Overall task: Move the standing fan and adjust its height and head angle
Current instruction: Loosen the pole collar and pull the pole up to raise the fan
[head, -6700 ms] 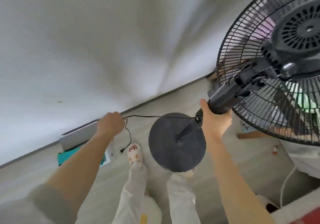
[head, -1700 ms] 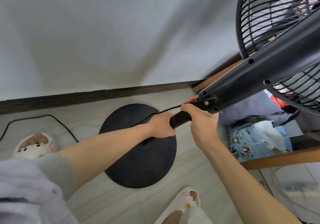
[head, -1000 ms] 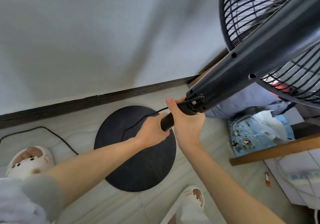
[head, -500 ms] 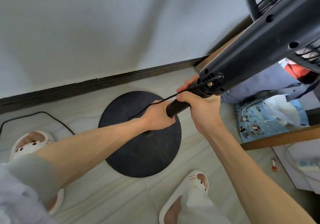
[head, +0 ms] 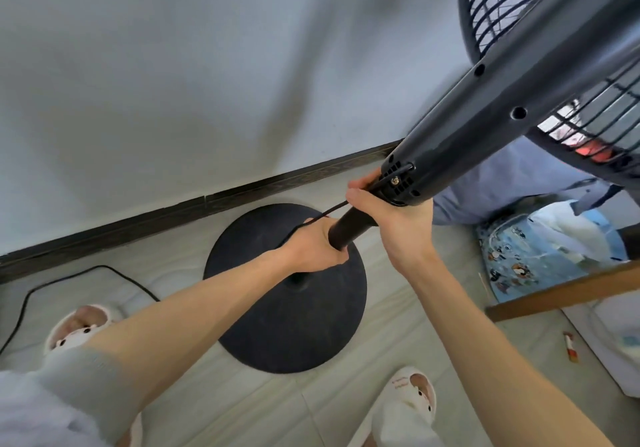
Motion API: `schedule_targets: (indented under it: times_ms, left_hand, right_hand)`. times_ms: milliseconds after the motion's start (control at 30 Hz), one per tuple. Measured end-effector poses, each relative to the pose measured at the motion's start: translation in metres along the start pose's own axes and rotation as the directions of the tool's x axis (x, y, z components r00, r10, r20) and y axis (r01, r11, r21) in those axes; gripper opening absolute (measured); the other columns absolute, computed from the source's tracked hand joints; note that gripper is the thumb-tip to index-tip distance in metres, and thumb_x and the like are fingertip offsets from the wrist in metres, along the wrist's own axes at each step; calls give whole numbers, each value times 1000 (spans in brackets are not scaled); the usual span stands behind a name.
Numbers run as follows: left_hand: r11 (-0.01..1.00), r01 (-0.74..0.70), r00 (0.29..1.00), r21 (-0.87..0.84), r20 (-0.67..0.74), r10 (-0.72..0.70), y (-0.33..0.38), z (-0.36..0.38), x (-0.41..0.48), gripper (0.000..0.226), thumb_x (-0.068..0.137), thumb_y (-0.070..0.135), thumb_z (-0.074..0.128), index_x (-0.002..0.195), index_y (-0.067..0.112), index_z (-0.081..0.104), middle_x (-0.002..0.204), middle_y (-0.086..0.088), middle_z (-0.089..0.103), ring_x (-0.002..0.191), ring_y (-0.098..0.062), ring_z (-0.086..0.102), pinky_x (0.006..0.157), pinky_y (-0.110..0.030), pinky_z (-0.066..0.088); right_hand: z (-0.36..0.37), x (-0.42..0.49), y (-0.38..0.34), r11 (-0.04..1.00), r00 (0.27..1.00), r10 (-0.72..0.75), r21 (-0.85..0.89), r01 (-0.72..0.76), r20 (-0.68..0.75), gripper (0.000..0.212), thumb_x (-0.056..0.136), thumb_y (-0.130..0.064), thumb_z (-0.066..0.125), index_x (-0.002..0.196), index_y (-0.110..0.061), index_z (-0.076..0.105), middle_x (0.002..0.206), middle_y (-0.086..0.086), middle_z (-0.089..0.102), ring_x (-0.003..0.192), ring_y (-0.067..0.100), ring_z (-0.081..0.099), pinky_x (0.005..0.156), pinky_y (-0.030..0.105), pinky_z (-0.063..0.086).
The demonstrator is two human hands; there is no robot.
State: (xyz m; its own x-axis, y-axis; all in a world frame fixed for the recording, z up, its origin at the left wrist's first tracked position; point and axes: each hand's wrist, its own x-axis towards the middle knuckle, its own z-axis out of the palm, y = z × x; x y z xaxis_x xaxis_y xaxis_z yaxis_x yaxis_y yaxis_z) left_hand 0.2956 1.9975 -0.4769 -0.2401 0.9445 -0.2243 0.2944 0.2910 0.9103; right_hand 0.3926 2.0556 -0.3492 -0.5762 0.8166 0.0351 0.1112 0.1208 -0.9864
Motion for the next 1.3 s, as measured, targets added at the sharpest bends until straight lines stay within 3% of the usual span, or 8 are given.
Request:
schedule_targets:
  times_ms: [200, 333, 433, 633, 767, 1000, 1167, 1300]
  left_hand:
    - [1000, -10, 998, 1, 67, 10, -3, -11, 7, 11, 68, 24, 71, 71, 25, 61, 73, 1, 70, 69, -16, 68, 75, -42, 59]
    - [999, -26, 996, 28, 81, 24, -2, -16, 7, 27, 67, 20, 70, 62, 42, 56, 61, 17, 63, 58, 1, 59, 58, -23, 43]
    - [995, -57, 998, 78, 11, 57, -2, -18, 8, 33, 70, 23, 69, 66, 50, 49, 63, 13, 62, 60, -5, 60, 57, -24, 41]
    - [1000, -20, 923, -10, -385, 15, 4, 17, 7, 18, 81, 19, 66, 86, 30, 53, 74, 6, 65, 67, -15, 61, 58, -36, 51]
    - [999, -18, 949, -32, -314, 7, 3, 8, 16, 25, 78, 14, 67, 71, 33, 54, 70, 8, 65, 67, -12, 61, 58, -31, 46]
    - [999, -17, 981, 34, -193, 23, -4, -4, 21, 27, 73, 20, 70, 62, 31, 47, 60, 8, 59, 56, -11, 56, 52, -27, 40]
    - [998, -28, 985, 54, -168, 36, -5, -4, 22, 11, 71, 22, 69, 72, 24, 58, 65, 4, 64, 58, -10, 60, 54, -31, 47]
    - [999, -26, 990, 26, -138, 30, -3, -5, 22, 10, 73, 20, 68, 73, 23, 58, 65, 2, 65, 61, -15, 62, 59, -36, 52]
  right_hand:
    - [15, -1, -1, 999, 991, -27, -39, 22, -133, 32, 74, 7, 74, 64, -23, 67, 69, -7, 69, 69, 7, 66, 67, 17, 53]
    - [26, -2, 5, 995, 951, -70, -85, 47, -301, 13, 73, -3, 77, 75, -4, 65, 66, -7, 67, 64, 5, 65, 59, 15, 51]
    - [31, 0, 9, 995, 929, -57, -98, 23, -366, 17, 73, -16, 82, 78, -11, 67, 67, -12, 71, 66, 2, 69, 59, 11, 50]
    - [21, 13, 9, 997, 945, 2, -74, -27, -326, 14, 70, -14, 79, 71, -11, 66, 66, -9, 67, 64, 5, 64, 60, 16, 51]
    - [20, 21, 5, 999, 974, 29, -7, -31, -226, 23, 69, -2, 74, 61, -23, 69, 66, -8, 69, 65, 5, 65, 60, 16, 52]
    - [15, 21, 3, 1000, 996, -7, -30, 4, -90, 15, 67, 7, 70, 71, -7, 67, 71, -4, 68, 72, 10, 65, 68, 21, 55]
    - [-9, 28, -8, 998, 970, 30, -57, -17, 241, 36, 65, 3, 71, 65, -33, 71, 76, -9, 68, 88, 20, 63, 81, 37, 54]
    - [4, 18, 4, 993, 999, 17, -117, -23, -50, 15, 72, -10, 79, 79, -21, 73, 77, -11, 73, 81, 8, 70, 74, 22, 56]
